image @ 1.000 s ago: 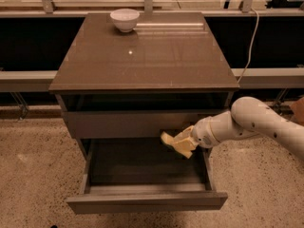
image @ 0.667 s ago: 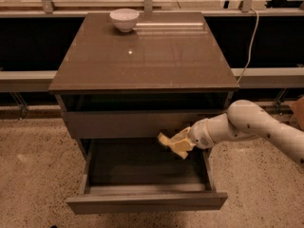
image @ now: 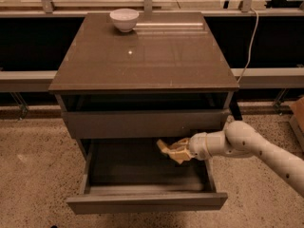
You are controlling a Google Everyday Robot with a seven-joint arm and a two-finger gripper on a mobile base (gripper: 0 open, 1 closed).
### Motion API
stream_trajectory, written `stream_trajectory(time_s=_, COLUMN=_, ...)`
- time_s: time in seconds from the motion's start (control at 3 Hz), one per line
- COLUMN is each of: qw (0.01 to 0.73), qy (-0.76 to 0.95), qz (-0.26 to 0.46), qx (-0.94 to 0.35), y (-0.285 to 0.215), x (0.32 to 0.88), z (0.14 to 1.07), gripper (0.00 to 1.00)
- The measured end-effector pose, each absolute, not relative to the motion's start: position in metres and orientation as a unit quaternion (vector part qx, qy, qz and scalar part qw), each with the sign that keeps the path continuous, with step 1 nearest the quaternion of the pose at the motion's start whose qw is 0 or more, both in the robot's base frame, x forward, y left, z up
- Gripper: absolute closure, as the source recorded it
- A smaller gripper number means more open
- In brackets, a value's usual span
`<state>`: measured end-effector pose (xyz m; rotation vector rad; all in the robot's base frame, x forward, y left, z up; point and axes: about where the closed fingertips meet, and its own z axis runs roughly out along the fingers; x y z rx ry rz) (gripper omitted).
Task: Place sponge into middle drawer
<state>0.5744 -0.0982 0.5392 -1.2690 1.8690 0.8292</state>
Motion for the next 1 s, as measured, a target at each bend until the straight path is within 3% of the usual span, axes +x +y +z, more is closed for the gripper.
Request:
stream_trajectory(time_s=0.67, qw=0.370, qy=0.686, qz=0.313, qx=-0.543, y=-0.081, x=0.576, z=0.476, gripper=0.97)
stream_trajectory(time_s=1.0, qw=0.372, qy=0.681, qz=0.312, qx=-0.549, y=-0.078, x=0.576, z=0.457, gripper=0.75)
